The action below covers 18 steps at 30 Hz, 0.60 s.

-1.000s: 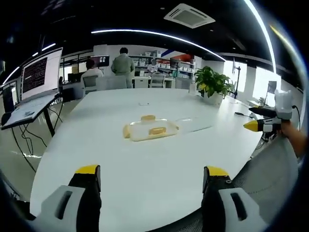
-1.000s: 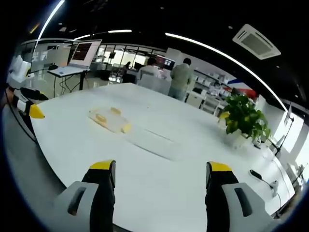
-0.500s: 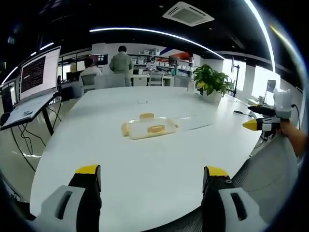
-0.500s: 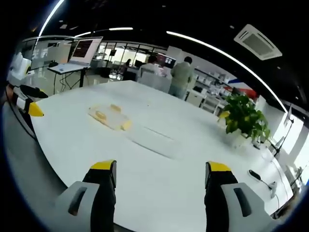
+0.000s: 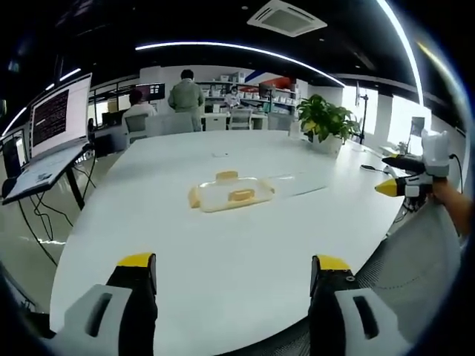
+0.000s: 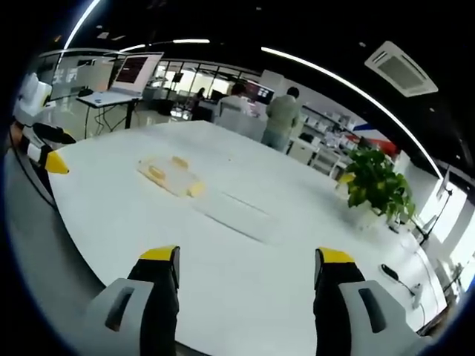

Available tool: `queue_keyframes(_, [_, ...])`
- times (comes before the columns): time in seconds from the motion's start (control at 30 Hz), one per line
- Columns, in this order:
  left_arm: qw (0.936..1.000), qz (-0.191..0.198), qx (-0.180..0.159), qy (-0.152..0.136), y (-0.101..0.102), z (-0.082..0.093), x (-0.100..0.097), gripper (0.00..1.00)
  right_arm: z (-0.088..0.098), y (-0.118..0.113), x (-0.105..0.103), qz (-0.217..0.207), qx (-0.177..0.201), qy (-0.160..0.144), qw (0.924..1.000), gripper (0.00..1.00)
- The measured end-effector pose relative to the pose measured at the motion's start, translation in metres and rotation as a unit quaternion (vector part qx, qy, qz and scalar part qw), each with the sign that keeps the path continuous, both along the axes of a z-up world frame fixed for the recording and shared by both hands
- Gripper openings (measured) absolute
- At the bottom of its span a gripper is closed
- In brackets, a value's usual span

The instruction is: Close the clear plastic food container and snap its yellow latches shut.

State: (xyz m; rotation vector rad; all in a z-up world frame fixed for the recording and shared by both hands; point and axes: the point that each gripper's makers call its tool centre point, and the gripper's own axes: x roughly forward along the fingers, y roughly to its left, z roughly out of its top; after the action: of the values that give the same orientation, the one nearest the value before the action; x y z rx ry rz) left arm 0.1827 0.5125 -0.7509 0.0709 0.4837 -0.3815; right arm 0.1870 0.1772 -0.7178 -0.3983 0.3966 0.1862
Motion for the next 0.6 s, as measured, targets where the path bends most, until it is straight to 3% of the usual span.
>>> queue_keyframes(0.6, [0.9998, -0.014, 0.008, 0.014, -0.004, -0.0052, -0.0026, 0.8, -0.0005, -0.0062, -0.0002, -0.014, -0.017, 0.0, 0.9997, 0.7])
